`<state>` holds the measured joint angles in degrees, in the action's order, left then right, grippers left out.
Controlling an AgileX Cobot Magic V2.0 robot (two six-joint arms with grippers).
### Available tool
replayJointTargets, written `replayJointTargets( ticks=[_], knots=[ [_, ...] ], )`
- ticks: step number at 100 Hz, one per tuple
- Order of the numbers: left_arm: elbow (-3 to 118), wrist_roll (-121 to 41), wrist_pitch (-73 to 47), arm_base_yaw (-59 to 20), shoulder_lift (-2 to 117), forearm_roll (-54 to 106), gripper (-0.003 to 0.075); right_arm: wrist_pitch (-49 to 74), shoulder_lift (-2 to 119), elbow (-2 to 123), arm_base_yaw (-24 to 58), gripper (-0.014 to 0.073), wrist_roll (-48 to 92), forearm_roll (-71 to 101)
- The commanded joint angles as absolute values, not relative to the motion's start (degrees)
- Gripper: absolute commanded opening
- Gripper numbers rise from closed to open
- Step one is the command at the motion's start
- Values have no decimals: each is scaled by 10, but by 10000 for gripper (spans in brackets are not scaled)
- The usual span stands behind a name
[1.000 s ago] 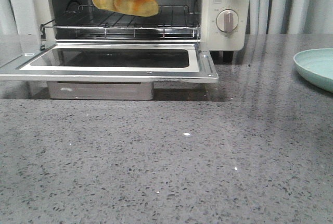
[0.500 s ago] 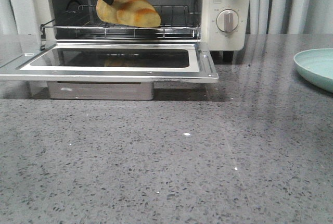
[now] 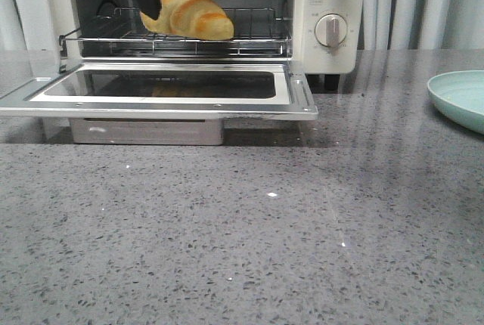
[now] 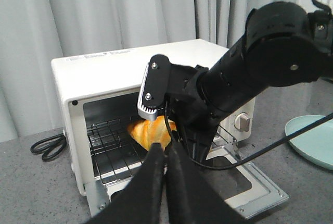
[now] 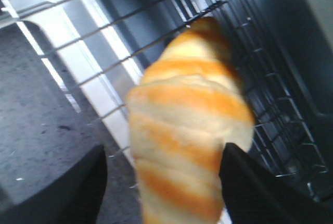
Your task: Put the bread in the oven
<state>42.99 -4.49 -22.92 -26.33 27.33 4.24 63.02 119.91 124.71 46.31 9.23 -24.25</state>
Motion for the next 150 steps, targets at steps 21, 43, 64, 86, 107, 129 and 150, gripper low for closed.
replayJointTargets(
  ticks=[21, 43, 64, 86, 107, 129, 150],
  knots=[
    [430, -17, -249, -210, 209, 44, -22, 665, 1116, 1267, 504, 423, 87, -255],
    [372, 0, -232, -157, 135, 44, -22, 723, 1088, 1267, 531, 423, 68, -255],
    [314, 0, -205, -119, 86, 69, -22, 753, 1066, 1266, 536, 423, 35, -232],
    [252, 0, -197, -115, 74, 88, -22, 753, 1044, 1266, 536, 423, 14, -224],
    [208, 0, -182, -115, 74, 99, -22, 753, 1029, 1264, 536, 328, 14, -224],
    [181, 0, -187, -115, 74, 107, -22, 753, 1004, 1227, 536, 94, 14, -232],
    [180, 0, -192, -115, 74, 120, -21, 753, 982, 1187, 536, -55, 14, -234]
  ],
)
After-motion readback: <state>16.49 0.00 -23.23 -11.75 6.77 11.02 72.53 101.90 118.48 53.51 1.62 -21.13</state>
